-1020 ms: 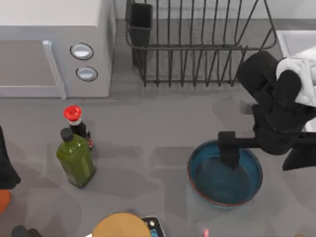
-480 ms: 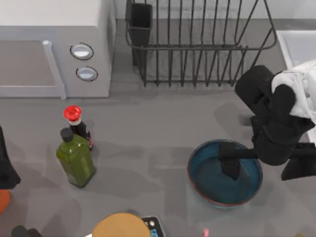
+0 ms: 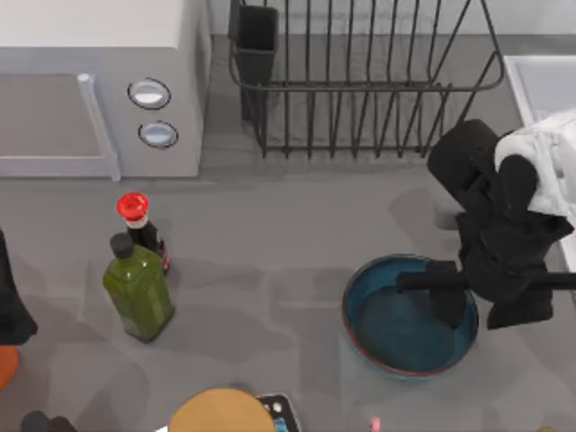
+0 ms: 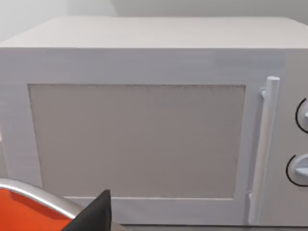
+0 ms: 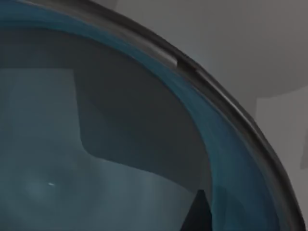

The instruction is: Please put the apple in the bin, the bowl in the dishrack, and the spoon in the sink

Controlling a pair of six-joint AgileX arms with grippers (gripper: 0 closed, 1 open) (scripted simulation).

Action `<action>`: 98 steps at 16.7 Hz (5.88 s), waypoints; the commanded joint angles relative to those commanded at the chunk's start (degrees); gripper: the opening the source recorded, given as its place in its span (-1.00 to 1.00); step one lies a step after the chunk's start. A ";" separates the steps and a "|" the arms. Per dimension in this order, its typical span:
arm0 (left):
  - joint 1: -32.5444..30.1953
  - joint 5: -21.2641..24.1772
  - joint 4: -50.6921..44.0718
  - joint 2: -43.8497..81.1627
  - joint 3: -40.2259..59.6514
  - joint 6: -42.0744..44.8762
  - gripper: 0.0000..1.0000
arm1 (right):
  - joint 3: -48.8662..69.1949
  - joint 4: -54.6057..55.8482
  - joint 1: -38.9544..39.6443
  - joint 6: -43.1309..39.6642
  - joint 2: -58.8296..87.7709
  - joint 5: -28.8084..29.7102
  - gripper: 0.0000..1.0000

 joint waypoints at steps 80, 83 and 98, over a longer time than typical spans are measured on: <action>0.00 0.00 0.00 0.00 0.00 0.00 1.00 | 14.97 86.35 7.90 -28.11 11.92 38.06 -0.25; 0.00 0.00 0.00 0.00 0.00 0.00 1.00 | 14.97 86.35 7.90 -28.11 11.92 38.06 0.21; 0.00 0.00 0.00 0.00 0.00 0.00 1.00 | 14.98 86.33 8.02 -28.11 11.90 38.07 1.00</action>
